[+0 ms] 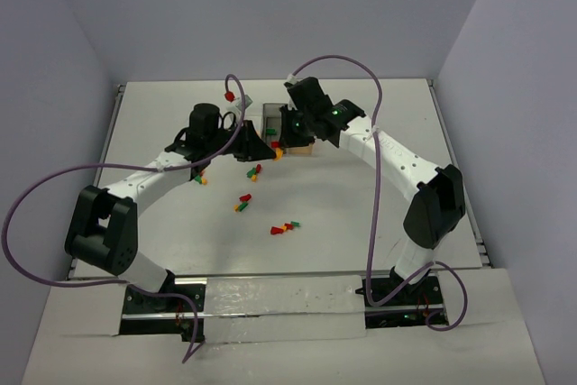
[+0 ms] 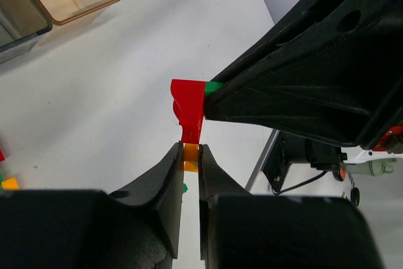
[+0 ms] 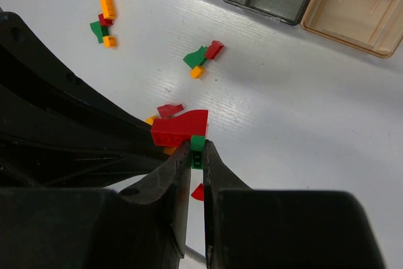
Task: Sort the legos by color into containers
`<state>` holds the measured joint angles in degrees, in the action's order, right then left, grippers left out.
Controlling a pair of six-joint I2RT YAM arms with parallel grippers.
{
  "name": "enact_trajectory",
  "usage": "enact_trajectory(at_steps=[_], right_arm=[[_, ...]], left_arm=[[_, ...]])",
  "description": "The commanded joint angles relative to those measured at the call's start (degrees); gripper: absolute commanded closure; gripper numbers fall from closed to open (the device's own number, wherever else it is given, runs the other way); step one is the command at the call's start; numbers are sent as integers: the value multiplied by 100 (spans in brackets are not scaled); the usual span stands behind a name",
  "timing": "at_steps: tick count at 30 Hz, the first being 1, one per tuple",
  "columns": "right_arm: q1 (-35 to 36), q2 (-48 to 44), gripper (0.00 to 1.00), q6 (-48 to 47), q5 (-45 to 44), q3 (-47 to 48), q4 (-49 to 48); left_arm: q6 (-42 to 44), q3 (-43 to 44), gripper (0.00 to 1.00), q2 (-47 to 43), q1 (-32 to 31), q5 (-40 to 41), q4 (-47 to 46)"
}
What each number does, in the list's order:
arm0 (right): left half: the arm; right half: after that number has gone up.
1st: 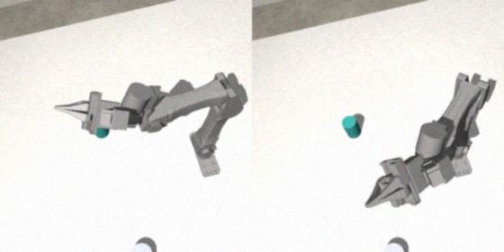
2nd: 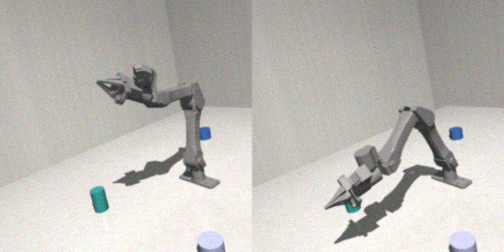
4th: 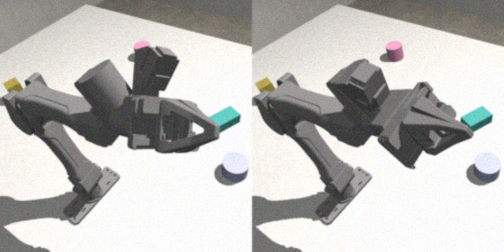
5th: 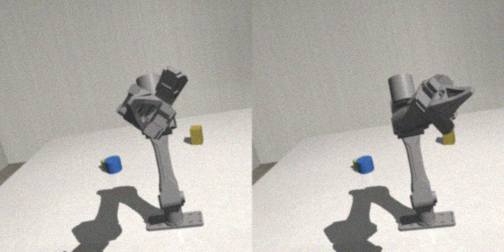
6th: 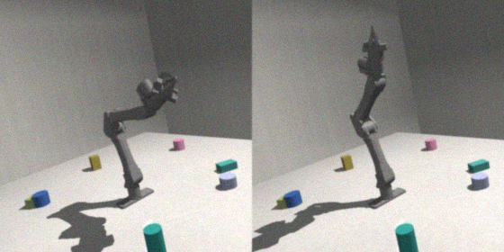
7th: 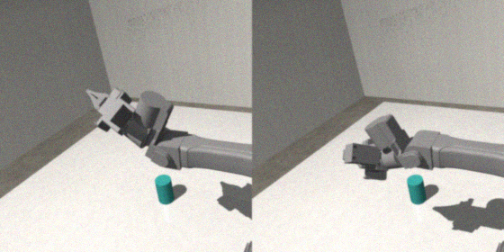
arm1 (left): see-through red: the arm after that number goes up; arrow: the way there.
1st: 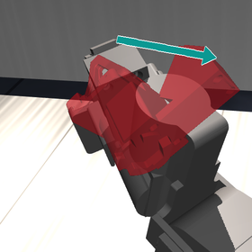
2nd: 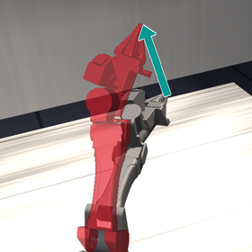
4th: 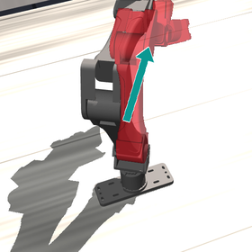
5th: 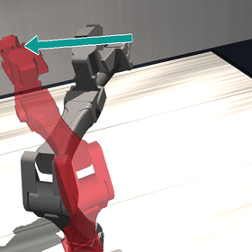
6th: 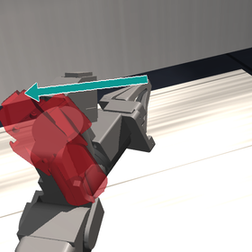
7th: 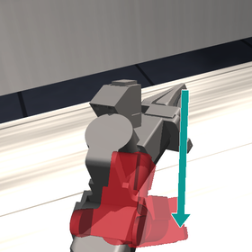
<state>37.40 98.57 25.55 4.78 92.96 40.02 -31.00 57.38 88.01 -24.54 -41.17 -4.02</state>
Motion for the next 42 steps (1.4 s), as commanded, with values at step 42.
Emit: enact_trajectory(at_steps=[42], right_arm=[[-547, -116, 100, -370, -360, -62, -448]], left_arm=[[1088, 2244, 70, 1832, 901, 2390, 1231]])
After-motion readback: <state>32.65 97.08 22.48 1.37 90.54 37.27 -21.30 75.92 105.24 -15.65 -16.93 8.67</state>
